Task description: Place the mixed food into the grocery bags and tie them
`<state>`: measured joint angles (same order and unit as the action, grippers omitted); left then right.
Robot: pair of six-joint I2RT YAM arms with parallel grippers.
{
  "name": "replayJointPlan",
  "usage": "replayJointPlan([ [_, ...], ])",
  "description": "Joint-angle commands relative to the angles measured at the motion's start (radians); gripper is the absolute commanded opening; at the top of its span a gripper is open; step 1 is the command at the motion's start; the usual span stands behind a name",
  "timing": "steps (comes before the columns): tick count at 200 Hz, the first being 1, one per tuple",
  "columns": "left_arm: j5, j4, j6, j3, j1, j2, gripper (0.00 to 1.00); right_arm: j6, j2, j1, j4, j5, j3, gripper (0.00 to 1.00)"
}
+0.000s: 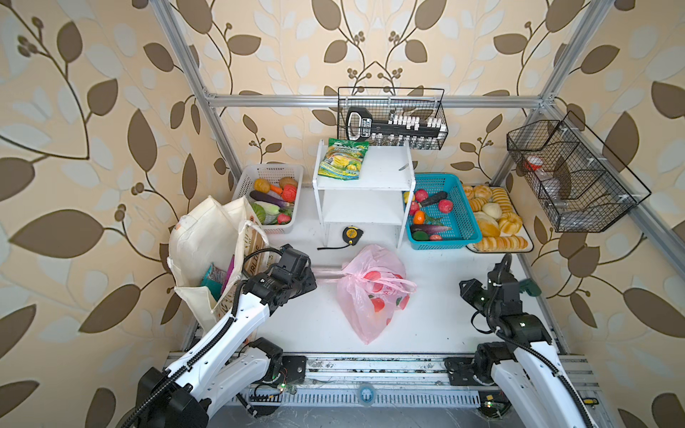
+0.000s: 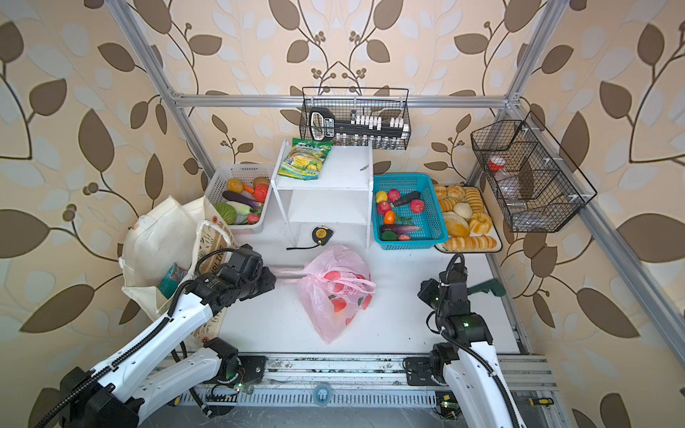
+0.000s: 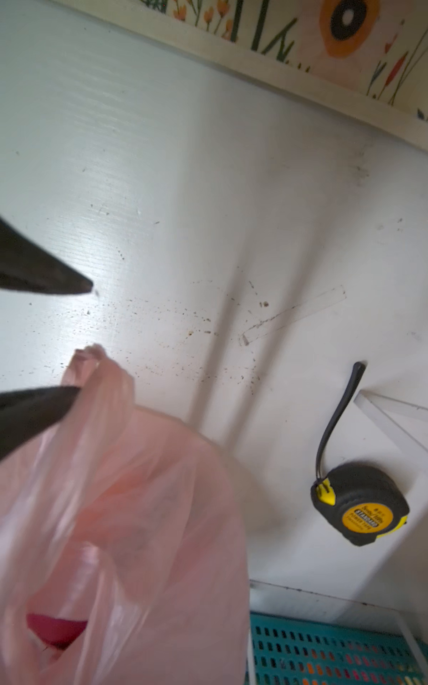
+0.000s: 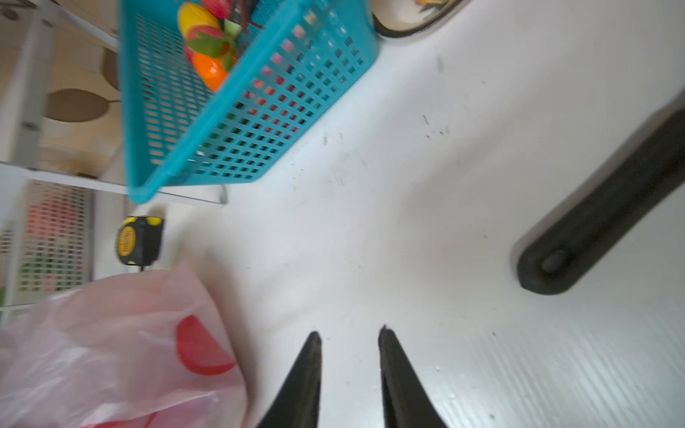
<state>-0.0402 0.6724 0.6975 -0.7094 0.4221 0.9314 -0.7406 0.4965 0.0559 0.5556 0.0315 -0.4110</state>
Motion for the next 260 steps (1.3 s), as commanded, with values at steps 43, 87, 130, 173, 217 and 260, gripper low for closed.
replayJointPlan([
  [43,0.141,-0.046,-0.095,-0.128,-0.002,0.022,0.69,0.101,0.109,0.237,-0.385,0.448,-0.034,0.60],
  [87,0.116,0.000,-0.117,-0.108,-0.002,0.071,0.81,0.203,0.290,0.534,-0.361,0.167,-0.087,0.68],
  [130,0.147,-0.035,-0.153,-0.065,-0.002,0.099,0.79,0.180,0.373,0.553,-0.393,0.097,-0.101,0.56],
  [173,0.129,-0.069,-0.156,-0.022,-0.002,0.066,0.79,0.155,0.389,0.553,-0.428,0.113,-0.104,0.29],
  [217,0.073,-0.082,-0.203,-0.011,-0.002,-0.050,0.92,0.131,0.373,0.546,-0.395,0.040,-0.094,0.05],
  [260,0.140,-0.209,-0.279,0.046,-0.001,-0.166,0.96,0.025,0.335,0.418,-0.359,0.020,-0.074,0.00],
])
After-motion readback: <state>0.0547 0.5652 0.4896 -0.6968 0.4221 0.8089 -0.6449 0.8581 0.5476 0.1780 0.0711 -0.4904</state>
